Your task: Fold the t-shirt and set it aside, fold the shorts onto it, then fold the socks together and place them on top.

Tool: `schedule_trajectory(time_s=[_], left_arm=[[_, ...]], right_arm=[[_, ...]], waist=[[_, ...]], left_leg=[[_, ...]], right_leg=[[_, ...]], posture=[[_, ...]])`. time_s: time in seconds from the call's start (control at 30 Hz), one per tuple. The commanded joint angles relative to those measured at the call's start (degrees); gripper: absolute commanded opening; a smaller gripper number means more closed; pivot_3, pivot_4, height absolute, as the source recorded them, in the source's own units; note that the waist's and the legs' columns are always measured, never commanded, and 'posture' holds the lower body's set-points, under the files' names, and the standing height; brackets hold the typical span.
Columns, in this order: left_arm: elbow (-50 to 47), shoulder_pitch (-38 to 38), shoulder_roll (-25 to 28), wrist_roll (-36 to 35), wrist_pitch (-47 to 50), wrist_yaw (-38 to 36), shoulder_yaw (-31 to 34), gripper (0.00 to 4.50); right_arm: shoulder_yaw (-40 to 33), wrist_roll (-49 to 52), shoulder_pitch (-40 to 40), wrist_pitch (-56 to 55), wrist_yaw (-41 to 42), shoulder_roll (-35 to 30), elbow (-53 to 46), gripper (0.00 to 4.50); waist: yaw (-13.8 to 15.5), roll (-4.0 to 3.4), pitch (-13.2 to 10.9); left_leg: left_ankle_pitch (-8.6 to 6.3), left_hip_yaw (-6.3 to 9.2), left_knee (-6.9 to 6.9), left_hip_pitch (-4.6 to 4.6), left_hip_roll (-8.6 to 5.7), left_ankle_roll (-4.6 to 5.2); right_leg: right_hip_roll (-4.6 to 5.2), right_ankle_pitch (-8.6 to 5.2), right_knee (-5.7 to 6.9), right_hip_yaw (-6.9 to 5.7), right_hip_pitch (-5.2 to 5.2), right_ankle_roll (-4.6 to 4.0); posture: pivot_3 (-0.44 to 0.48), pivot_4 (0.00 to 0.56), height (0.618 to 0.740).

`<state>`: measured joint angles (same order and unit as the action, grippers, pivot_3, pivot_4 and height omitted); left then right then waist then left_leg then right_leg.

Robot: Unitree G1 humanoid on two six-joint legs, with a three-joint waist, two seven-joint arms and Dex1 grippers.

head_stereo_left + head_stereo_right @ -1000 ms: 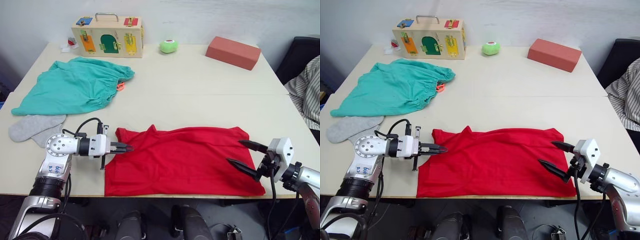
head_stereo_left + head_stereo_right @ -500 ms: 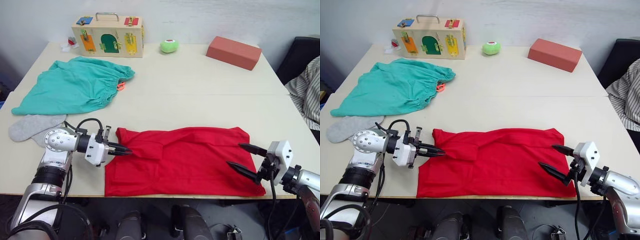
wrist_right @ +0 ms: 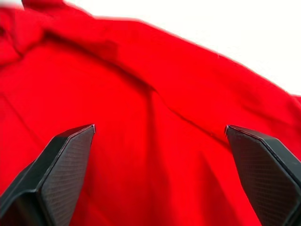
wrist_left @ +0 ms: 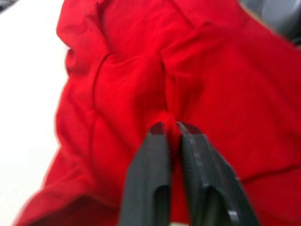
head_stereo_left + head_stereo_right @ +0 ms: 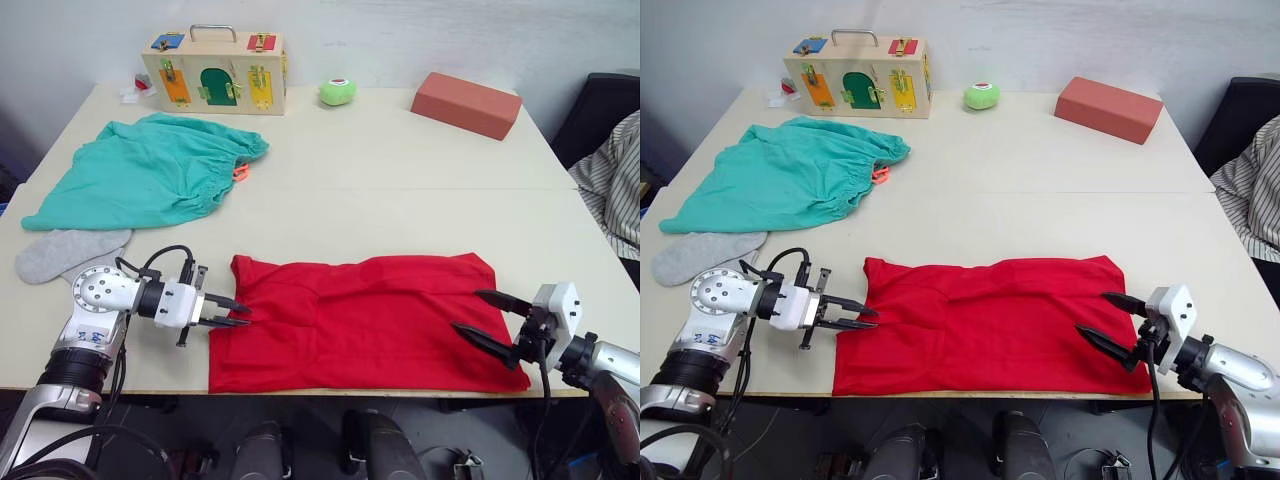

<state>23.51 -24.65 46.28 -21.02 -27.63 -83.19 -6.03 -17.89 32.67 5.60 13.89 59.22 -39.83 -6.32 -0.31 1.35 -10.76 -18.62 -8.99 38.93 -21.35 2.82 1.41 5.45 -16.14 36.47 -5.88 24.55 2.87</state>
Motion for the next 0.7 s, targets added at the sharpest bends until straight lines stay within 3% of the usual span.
schedule_trajectory(time_s=[0.03,0.2,0.3,0.43,0.6,0.7], left_arm=[[-9.45,3.86,6.05,-6.5,19.52,0.9,3.99,1.92],[-19.26,8.66,10.2,-17.75,43.64,3.49,9.6,3.51],[-21.62,7.0,4.93,-19.97,48.61,12.48,12.83,3.52],[-24.44,4.88,-4.27,-16.8,49.88,23.5,12.33,2.54],[-28.57,7.28,-10.14,-5.73,45.41,29.05,4.39,0.88],[-29.49,8.52,-11.85,-2.46,44.82,32.09,3.15,0.04]], right_arm=[[0.16,4.87,0.0,4.3,1.06,-0.22,-5.61,4.1],[3.23,7.19,-2.22,8.79,-1.91,1.66,-11.39,2.46],[10.0,2.85,-6.57,9.09,-7.69,5.73,-15.37,1.35],[18.87,-7.3,-14.29,9.38,-20.71,13.81,-16.43,0.0],[28.3,-19.34,-21.26,8.64,-32.25,22.78,-12.09,0.0],[31.92,-24.01,-25.06,7.7,-34.81,25.84,-7.9,0.0]], waist=[[-0.17,-0.04,-0.02],[-0.02,-0.1,-0.06],[0.06,-0.12,-0.07],[0.13,-0.12,-0.06],[-0.18,-0.12,-0.06],[-0.67,-0.11,-0.06]], left_leg=[[0.0,0.01,-0.03,0.0,0.03,0.0],[0.0,0.07,-0.14,0.01,0.02,-0.02],[0.0,0.15,-0.13,0.0,0.03,-0.04],[0.16,0.2,-0.12,-0.01,-0.02,-0.36],[0.18,0.13,-0.14,-0.17,-0.04,-0.44],[0.19,0.07,-0.14,-0.2,-0.03,-0.44]], right_leg=[[-0.01,-0.01,0.0,0.0,0.01,-0.02],[0.01,-0.05,-0.05,-0.02,0.0,-0.07],[0.02,-0.05,-0.05,-0.02,-0.01,-0.07],[0.05,-0.05,0.03,-0.04,0.0,-0.07],[-0.03,-0.06,0.0,-0.06,0.15,-0.08],[-0.04,-0.06,-0.03,-0.06,0.19,-0.09]], posture=[[0.0,0.15,0.74],[0.0,0.15,0.74],[0.0,0.15,0.74],[0.0,0.15,0.74],[0.0,0.15,0.74],[0.0,0.15,0.74]])
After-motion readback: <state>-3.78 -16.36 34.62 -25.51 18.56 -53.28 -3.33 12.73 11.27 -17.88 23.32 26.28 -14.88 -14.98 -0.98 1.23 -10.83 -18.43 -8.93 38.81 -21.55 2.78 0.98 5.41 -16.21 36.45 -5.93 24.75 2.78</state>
